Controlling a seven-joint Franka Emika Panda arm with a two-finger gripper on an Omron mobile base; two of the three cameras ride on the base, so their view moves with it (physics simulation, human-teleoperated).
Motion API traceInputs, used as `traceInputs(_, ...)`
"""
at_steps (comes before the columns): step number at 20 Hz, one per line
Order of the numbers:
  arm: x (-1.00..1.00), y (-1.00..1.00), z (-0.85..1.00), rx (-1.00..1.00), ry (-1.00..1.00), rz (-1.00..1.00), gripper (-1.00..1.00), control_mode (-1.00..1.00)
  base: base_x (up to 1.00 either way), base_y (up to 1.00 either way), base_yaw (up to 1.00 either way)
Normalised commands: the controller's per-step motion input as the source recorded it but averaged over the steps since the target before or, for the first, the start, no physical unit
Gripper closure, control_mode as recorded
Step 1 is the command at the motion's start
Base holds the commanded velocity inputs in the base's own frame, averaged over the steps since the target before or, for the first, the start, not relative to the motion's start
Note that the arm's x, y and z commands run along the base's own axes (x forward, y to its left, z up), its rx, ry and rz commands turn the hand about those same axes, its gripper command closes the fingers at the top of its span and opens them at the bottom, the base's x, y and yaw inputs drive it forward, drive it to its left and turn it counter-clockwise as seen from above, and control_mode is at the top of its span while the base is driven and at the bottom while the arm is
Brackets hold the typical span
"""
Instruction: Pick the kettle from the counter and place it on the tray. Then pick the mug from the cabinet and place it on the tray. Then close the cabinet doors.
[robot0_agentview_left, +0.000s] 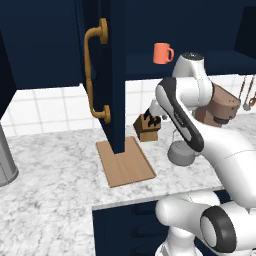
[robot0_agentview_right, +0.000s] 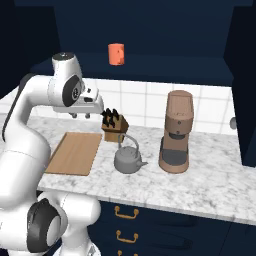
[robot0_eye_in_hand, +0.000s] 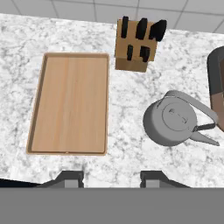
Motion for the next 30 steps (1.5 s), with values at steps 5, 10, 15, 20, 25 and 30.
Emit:
traceInputs(5, -0.17, -0.12, -0.03, 0.01, -0.04, 0.0, -1.0, -1.0, 0.0, 0.0, 0.0)
traceInputs(10, -0.34, -0.71, -0.24, 0.04, -0.05, -0.08, -1.0, -1.0, 0.0, 0.0, 0.0)
traceInputs(15, -0.06, -0.68, -0.35, -0.01, 0.0, -0.12, -1.0, -1.0, 0.0, 0.0, 0.0)
traceInputs(20, 0.2, -0.43, -0.2, -0.06, 0.05, -0.02, -1.0, -1.0, 0.0, 0.0, 0.0)
traceInputs(25, 0.43, -0.05, -0.06, -0.13, 0.09, 0.06, -1.0, -1.0, 0.0, 0.0, 0.0)
traceInputs(30, 0.32, -0.06, -0.11, -0.12, 0.08, 0.16, -1.0, -1.0, 0.0, 0.0, 0.0)
